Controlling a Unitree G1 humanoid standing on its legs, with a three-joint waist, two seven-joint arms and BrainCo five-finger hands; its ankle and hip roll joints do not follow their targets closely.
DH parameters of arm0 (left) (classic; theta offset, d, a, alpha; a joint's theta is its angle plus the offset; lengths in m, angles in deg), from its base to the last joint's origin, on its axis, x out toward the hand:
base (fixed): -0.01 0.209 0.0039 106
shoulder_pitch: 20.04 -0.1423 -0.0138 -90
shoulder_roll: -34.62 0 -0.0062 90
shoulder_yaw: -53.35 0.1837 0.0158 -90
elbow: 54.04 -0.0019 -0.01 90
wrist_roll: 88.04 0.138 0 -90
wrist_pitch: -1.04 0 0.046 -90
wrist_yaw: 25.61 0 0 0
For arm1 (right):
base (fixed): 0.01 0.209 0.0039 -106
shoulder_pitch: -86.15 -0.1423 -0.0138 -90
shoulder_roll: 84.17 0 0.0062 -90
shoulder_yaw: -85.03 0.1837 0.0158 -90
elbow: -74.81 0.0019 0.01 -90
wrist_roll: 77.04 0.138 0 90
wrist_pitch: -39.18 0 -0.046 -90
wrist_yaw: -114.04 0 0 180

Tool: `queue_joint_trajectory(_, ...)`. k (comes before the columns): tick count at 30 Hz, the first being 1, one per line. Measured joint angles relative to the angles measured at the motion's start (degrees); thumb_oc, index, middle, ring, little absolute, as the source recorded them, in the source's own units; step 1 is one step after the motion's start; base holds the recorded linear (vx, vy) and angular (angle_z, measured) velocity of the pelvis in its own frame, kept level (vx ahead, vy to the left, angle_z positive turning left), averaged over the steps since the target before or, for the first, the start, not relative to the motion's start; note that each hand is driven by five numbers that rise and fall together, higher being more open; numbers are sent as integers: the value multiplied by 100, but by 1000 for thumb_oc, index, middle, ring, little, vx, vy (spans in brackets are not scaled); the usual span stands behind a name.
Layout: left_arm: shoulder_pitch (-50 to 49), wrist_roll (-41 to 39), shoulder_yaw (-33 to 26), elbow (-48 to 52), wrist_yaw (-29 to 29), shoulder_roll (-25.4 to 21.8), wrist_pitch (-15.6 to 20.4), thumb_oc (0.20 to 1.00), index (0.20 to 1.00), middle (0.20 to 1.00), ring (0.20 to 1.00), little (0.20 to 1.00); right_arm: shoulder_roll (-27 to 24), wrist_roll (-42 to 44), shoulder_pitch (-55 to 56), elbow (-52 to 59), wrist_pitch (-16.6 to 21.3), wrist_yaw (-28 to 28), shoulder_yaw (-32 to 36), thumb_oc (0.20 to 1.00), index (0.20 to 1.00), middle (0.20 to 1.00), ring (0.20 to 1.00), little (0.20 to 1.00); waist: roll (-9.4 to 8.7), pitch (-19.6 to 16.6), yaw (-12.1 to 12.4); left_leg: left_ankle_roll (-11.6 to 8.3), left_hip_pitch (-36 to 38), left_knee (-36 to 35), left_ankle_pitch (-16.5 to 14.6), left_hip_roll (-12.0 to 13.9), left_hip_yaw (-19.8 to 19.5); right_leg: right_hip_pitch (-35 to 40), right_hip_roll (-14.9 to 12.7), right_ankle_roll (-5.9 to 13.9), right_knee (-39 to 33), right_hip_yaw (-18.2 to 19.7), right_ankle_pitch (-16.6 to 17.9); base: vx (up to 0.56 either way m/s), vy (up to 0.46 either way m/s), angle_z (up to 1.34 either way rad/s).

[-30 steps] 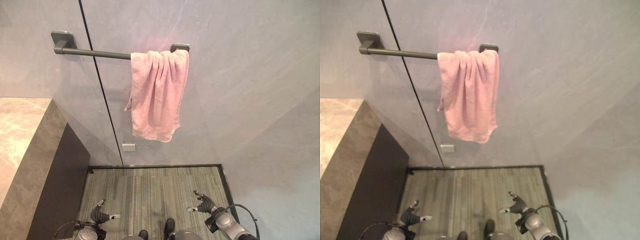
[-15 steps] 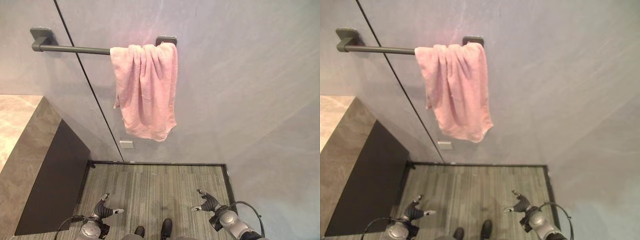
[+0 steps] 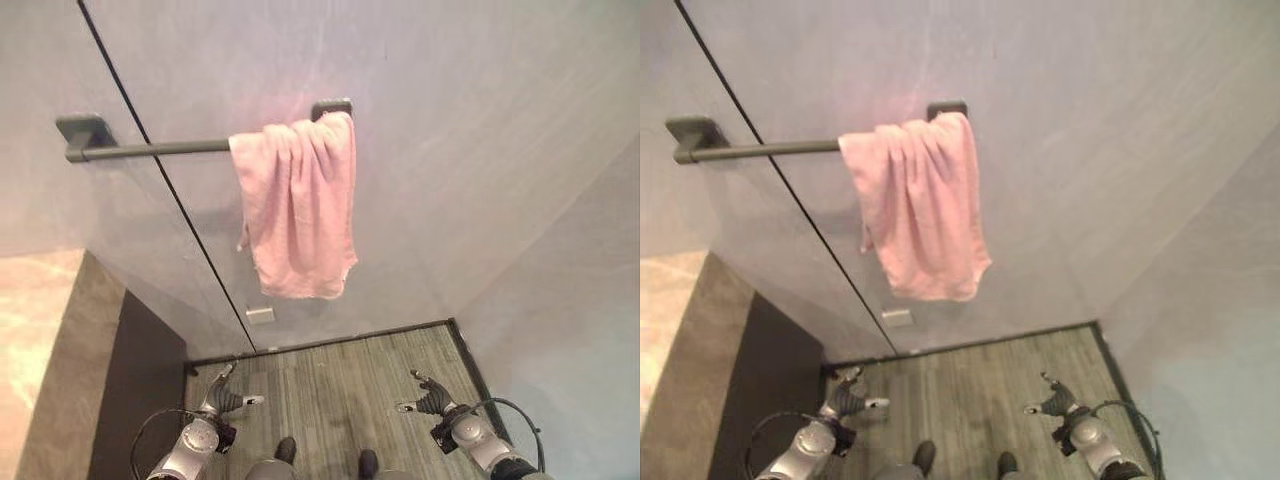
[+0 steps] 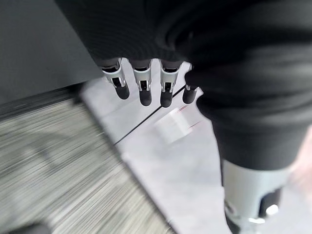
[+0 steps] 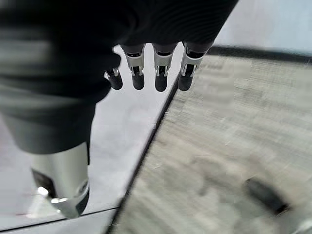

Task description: Put brush and paste in cup on sink, flatten towel.

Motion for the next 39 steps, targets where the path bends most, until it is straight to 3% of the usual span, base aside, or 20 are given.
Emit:
queue_joint_trajectory(2, -130, 20, -29, 56, -37, -98, -6, 1000, 1000, 1000, 1000, 1000, 104, -52, 15, 188, -19, -15, -215, 1000, 1000, 1000, 1000, 1000, -9, -44, 151, 282, -130, 441, -317, -259, 140, 12, -245, 19, 159, 15, -69, -2, 225, -22)
queue_joint_trajectory(4, -320, 64, -152, 145, -53, -187, -16, 1000, 1000, 1000, 1000, 1000, 185, -84, 78, 278, -6, -53, -238, 1000, 1000, 1000, 1000, 1000, -70, -88, 201, 296, -77, 508, -328, -334, 187, -21, -355, 168, 437, 22, -274, -24, 174, 1)
queue_joint_trajectory(7, -685, 72, -203, 185, -75, -433, -40, 1000, 1000, 1000, 1000, 1000, 308, -156, 61, 274, -4, -60, -263, 1000, 1000, 1000, 1000, 1000, -258, -146, 486, 415, -89, 602, -372, -394, 470, -180, -490, 339, 728, 1, -241, -27, 118, -32)
queue_joint_trajectory(9, -773, 81, -208, 189, -81, -410, -60, 1000, 1000, 1000, 1000, 1000, 296, -162, 83, 252, -5, -57, -251, 1000, 1000, 1000, 1000, 1000, -251, -148, 460, 416, -60, 605, -403, -404, 416, -187, -510, 376, 869, -19, -238, -28, 166, -7)
queue_joint_trajectory(10, -819, 245, -164, 294, -91, -438, -56, 1000, 1000, 1000, 1000, 1000, 311, -163, 78, 301, -5, -57, -265, 1000, 1000, 1000, 1000, 1000, -261, -39, 495, 543, 25, 595, -366, -370, 420, -358, -478, 429, 1436, -41, -140, 34, 61, 0)
queue_joint_trajectory(12, -925, 292, -171, 464, -125, -439, -53, 1000, 1000, 1000, 1000, 1000, 312, -162, 144, 340, -4, -60, -261, 1000, 1000, 1000, 1000, 1000, -253, -28, 461, 556, 63, 584, -418, -322, 383, -524, -404, 414, 1556, -48, -247, 58, -2, 0)
queue_joint_trajectory(15, -949, 334, -173, 626, -219, -443, -45, 1000, 1000, 1000, 1000, 1000, 289, -159, 251, 433, 3, -60, -261, 1000, 1000, 1000, 1000, 1000, -307, -31, 417, 532, 101, 530, -421, -299, 236, -567, -147, 422, 1184, 19, -360, 80, -97, 15)
queue_joint_trajectory(17, -885, 440, -179, 718, -219, -448, -34, 1000, 1000, 1000, 1000, 1000, 195, -155, 157, 445, 47, -15, -260, 1000, 1000, 1000, 1000, 1000, -256, 33, 403, 579, -49, 633, -443, -234, 135, -863, -49, 440, 550, 24, -246, 66, -114, 13)
queue_joint_trajectory(18, -847, 454, -191, 774, -213, -451, -33, 1000, 1000, 1000, 1000, 1000, 138, -154, 88, 453, 48, 13, -245, 1000, 1000, 1000, 1000, 1000, -177, 140, 305, 524, -110, 743, -487, -176, 18, -929, -106, 482, 88, -8, -54, 134, -193, 44)
queue_joint_trajectory(19, -912, 455, -275, 842, -219, -440, -31, 1000, 1000, 1000, 1000, 1000, 146, -153, 106, 472, 33, 15, -248, 1000, 1000, 1000, 1000, 1000, -170, 217, 240, 427, -94, 774, -518, -164, -63, -964, -123, 487, 167, 73, -18, 92, -120, 63)
queue_joint_trajectory(21, -1066, 453, -468, 1015, -204, -410, -23, 1000, 1000, 1000, 1000, 1000, 216, -156, 194, 456, 33, -1, -281, 1000, 1000, 1000, 1000, 1000, -357, 104, 313, 296, -18, 680, -592, -118, -201, -965, -138, 474, 684, 119, -19, 124, -177, 55)
queue_joint_trajectory(22, -1131, 444, -569, 1118, -198, -472, -27, 1000, 1000, 1000, 1000, 1000, 241, -154, 189, 463, 41, 6, -257, 1000, 1000, 1000, 1000, 1000, -496, 23, 315, 258, 0, 593, -579, -90, -236, -868, -104, 431, 646, 106, -42, 135, -202, 44)
queue_joint_trajectory(23, -1263, 436, -594, 1215, -207, -506, -41, 1000, 1000, 1000, 1000, 1000, 213, -150, 127, 462, 51, 14, -155, 1000, 1000, 1000, 1000, 1000, -607, -59, 381, 124, 18, 545, -608, 30, -334, -721, 29, 355, 397, 5, 178, 108, -166, 37)
queue_joint_trajectory(26, -1733, 399, -604, 1929, -257, -630, -50, 1000, 1000, 1000, 1000, 1000, 106, -3, 102, 467, 52, 193, 353, 1000, 1000, 1000, 1000, 1000, -606, -161, 449, -118, 30, 218, -516, 466, -554, -465, 470, 125, -308, -266, 411, 54, -86, 27)
queue_joint_trajectory(31, -1742, 264, -675, 2563, -294, -637, -53, 1000, 1000, 1000, 1000, 1000, -150, 459, 175, 782, 46, 419, 766, 1000, 1000, 1000, 1000, 1000, -415, -167, 415, -528, 212, -515, -229, 933, -680, -181, 817, -112, -950, -503, 707, 50, -72, 11)
queue_joint_trajectory(35, -1718, 205, -1103, 3062, -287, -695, -35, 1000, 1000, 1000, 1000, 1000, -152, 776, 226, 1221, 44, 408, 851, 1000, 1000, 1000, 1000, 1000, -330, -190, 272, -624, 242, -711, -169, 1003, -711, -193, 852, -129, -995, -578, 660, 31, -13, 6)
queue_joint_trajectory(39, -1707, 157, -1566, 3469, -275, -1089, -25, 1000, 1000, 1000, 1000, 1000, -179, 915, 133, 1902, 49, 383, 875, 1000, 1000, 1000, 1000, 1000, -325, -206, 264, -626, 303, -826, -138, 991, -712, -194, 815, -123, -995, -598, 627, 23, 11, 2)
